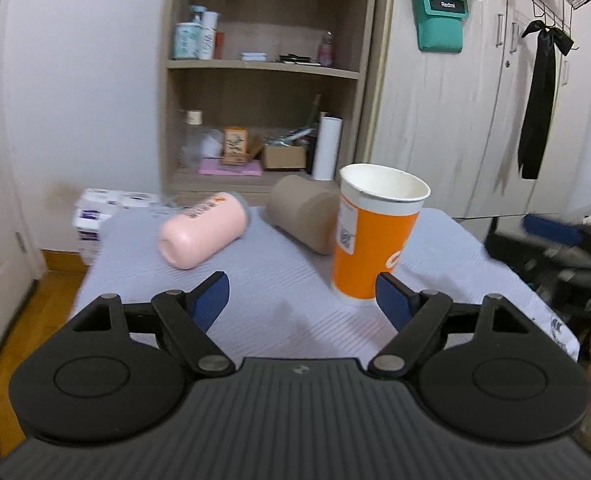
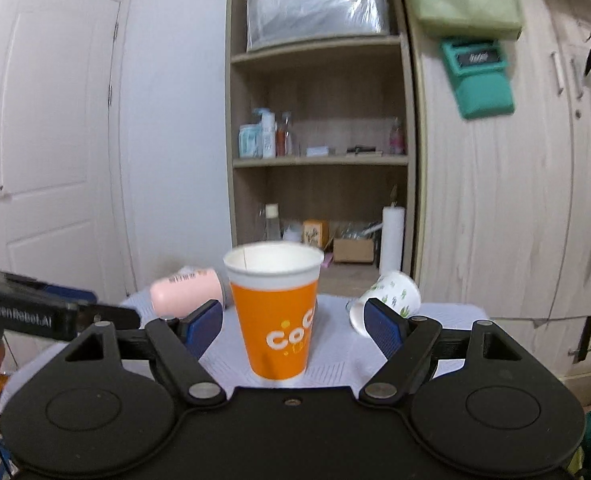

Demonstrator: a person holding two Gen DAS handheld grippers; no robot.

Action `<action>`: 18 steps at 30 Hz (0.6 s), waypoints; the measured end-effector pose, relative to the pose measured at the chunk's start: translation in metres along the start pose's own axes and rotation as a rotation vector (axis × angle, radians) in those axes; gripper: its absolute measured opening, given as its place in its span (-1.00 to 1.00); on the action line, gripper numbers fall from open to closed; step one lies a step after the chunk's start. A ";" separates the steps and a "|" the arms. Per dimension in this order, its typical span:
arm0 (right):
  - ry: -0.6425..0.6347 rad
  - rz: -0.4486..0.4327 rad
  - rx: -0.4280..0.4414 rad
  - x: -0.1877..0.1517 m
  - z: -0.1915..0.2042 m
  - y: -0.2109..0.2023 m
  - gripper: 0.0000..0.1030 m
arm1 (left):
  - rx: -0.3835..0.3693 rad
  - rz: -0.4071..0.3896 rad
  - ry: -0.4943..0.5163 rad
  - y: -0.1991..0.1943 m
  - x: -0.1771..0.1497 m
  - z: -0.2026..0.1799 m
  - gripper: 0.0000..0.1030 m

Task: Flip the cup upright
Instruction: 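Open the right gripper and pull it back from the cup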

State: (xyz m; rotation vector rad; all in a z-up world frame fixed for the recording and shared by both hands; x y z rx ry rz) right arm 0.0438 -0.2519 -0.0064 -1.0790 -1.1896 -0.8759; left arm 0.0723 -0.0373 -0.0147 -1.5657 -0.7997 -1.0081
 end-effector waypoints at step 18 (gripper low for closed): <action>0.017 0.013 -0.198 -0.001 0.016 -0.046 0.66 | 0.044 -0.082 -0.031 -0.056 -0.017 0.004 0.70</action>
Point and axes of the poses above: each gripper's, at about its wrist camera, not at the fingertips, and y roughly the way its jaws point, z to its left, x to its top, the point moved 4 cm from there along y, roughly the way its jaws point, and after that the axes turned 2 degrees about -z, right-handed, at the moved point
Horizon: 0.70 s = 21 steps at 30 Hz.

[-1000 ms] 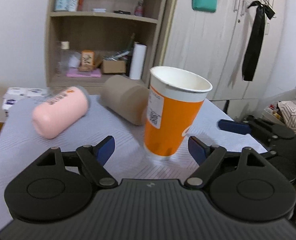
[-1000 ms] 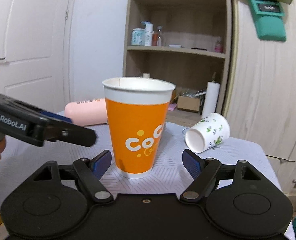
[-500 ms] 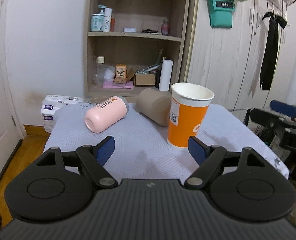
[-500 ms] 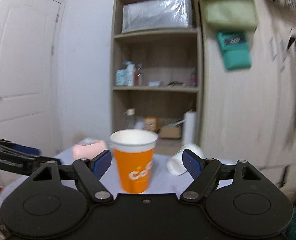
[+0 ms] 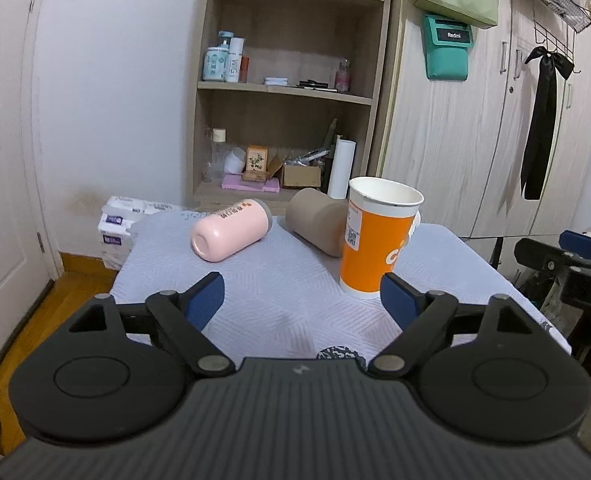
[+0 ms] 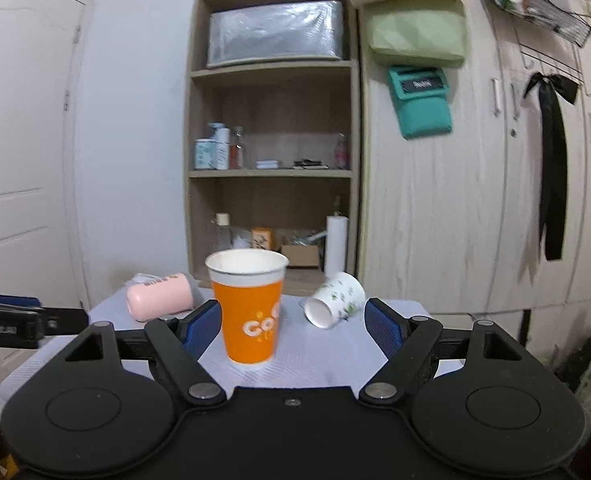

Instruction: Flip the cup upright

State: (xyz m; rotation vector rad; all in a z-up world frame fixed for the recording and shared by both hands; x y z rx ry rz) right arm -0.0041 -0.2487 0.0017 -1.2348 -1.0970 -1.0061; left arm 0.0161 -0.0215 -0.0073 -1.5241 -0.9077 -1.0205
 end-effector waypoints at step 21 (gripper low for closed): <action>0.001 0.028 -0.071 -0.006 -0.007 0.000 1.00 | 0.098 -0.007 0.028 -0.003 -0.006 -0.004 1.00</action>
Point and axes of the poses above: each gripper's, at about its wrist camera, not at the fingertips, and y roughly the way its jaws point, z to its left, x to its top, the point moved 4 cm from there along y, roughly the way its jaws point, and after that the axes turned 2 degrees about -z, right-handed, at the moved point
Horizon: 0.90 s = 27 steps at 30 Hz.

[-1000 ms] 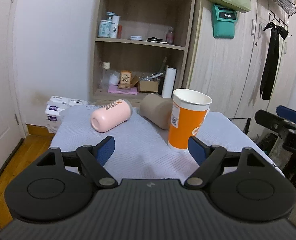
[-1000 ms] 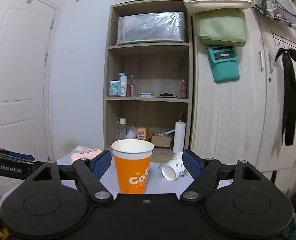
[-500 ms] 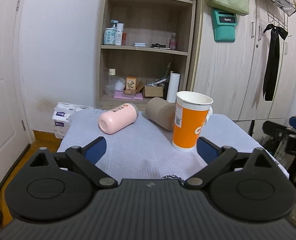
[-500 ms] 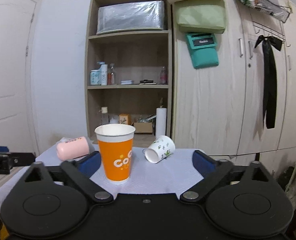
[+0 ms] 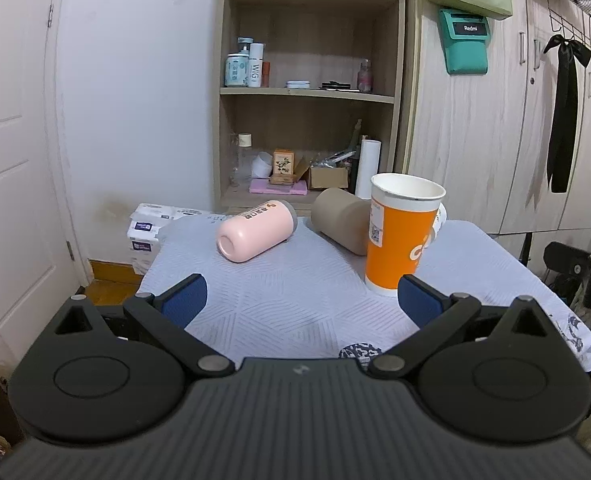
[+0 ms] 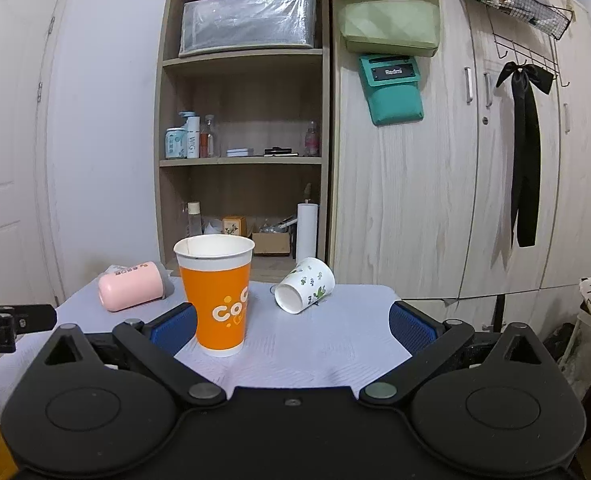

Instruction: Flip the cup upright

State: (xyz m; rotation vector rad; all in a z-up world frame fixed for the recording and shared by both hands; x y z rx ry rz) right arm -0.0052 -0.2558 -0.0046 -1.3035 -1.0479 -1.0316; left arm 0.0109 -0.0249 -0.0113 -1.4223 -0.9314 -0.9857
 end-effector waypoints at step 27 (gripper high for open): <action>-0.016 0.038 -0.027 -0.007 0.001 0.006 1.00 | 0.064 0.030 0.065 0.005 -0.006 0.000 1.00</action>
Point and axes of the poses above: each gripper's, at about its wrist camera, not at the fingertips, and y roughly the way its jaws point, z to its left, x to its top, the point moved 4 cm from there along y, roughly the way its jaws point, and after that the axes turned 2 degrees about -z, right-handed, at the moved point
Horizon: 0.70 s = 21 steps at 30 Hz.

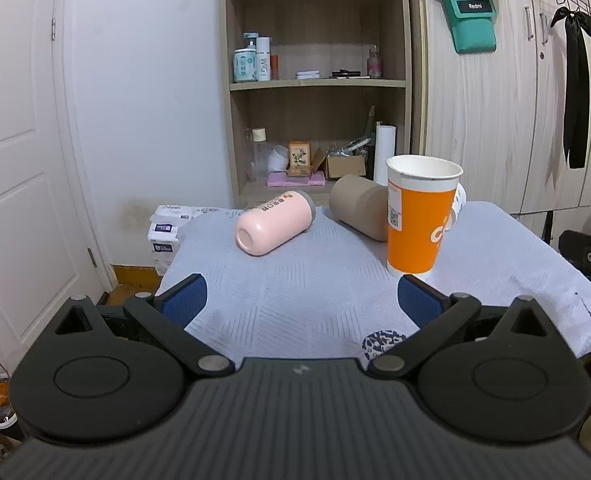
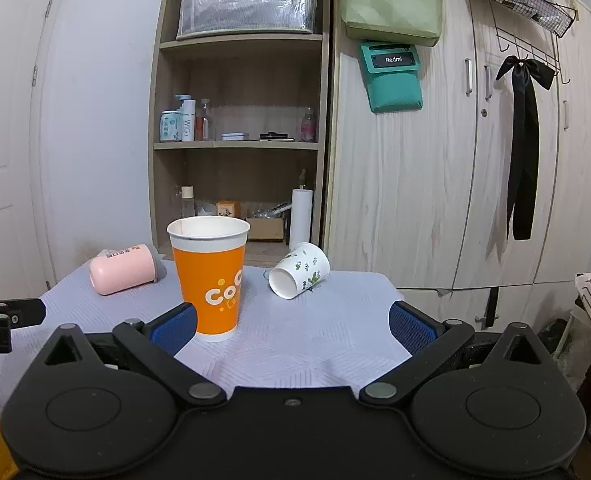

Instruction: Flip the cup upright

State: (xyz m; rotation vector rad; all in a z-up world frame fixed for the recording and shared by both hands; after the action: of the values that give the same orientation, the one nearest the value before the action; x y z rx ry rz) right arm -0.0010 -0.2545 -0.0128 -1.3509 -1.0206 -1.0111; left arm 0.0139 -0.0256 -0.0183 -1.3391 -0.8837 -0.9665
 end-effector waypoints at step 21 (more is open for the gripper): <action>-0.011 -0.012 0.000 0.000 0.004 -0.003 1.00 | 0.042 0.012 -0.037 0.000 -0.002 0.006 1.00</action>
State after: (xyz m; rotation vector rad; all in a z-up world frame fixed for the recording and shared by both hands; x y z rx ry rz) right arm -0.0043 -0.2502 -0.0124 -1.3528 -1.0386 -1.0133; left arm 0.0132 -0.0200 -0.0203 -1.3291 -0.9183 -0.9122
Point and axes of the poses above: each gripper's, at about its wrist camera, not at the fingertips, and y roughly the way its jaws point, z to its left, x to its top, the point moved 4 cm from there along y, roughly the way its jaws point, and after that the axes turned 2 degrees about -z, right-handed, at the moved point
